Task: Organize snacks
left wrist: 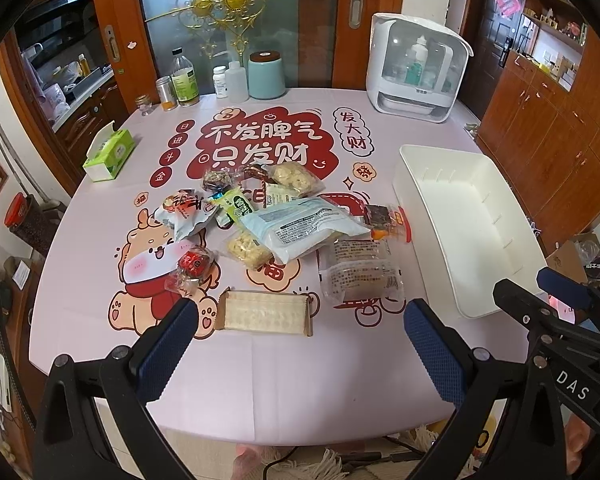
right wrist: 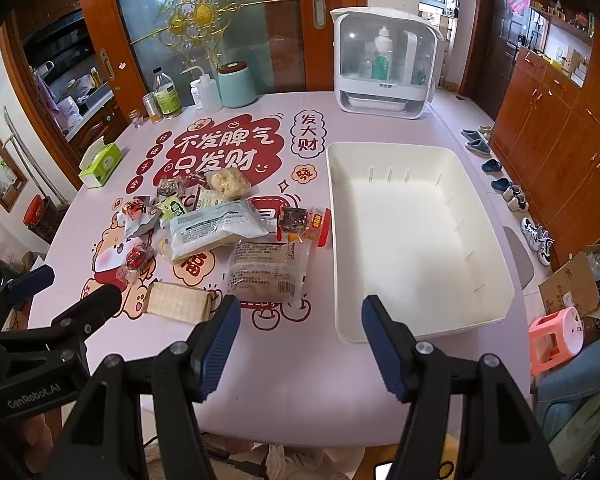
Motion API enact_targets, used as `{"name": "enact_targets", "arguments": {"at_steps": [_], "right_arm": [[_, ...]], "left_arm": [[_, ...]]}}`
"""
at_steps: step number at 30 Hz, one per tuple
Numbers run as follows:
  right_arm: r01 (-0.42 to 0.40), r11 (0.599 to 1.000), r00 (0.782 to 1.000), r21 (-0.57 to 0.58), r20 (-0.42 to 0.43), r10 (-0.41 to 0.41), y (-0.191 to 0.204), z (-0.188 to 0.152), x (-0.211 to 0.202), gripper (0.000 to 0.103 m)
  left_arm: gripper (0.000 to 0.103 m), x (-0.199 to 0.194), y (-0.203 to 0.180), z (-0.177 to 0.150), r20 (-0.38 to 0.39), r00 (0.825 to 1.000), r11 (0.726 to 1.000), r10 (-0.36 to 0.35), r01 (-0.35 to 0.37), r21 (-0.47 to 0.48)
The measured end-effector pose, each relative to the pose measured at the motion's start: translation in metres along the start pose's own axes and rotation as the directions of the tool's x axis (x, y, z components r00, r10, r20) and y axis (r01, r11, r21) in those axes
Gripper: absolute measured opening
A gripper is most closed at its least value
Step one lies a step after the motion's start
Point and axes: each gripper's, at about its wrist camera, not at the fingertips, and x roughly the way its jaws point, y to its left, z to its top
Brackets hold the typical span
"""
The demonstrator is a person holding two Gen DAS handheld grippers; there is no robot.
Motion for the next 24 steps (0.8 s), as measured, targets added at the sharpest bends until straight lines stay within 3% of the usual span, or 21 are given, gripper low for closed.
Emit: {"name": "enact_targets", "arguments": {"at_steps": [24], "right_arm": [[-0.002,1.0,1.0,0.002,-0.005,0.002,-0.0012,0.0008,0.0009,0.064]], "left_arm": [[0.102,-0.0002,0.0003,-0.0015,0.002,1.0,1.0,-0.001,0.001,-0.001]]}}
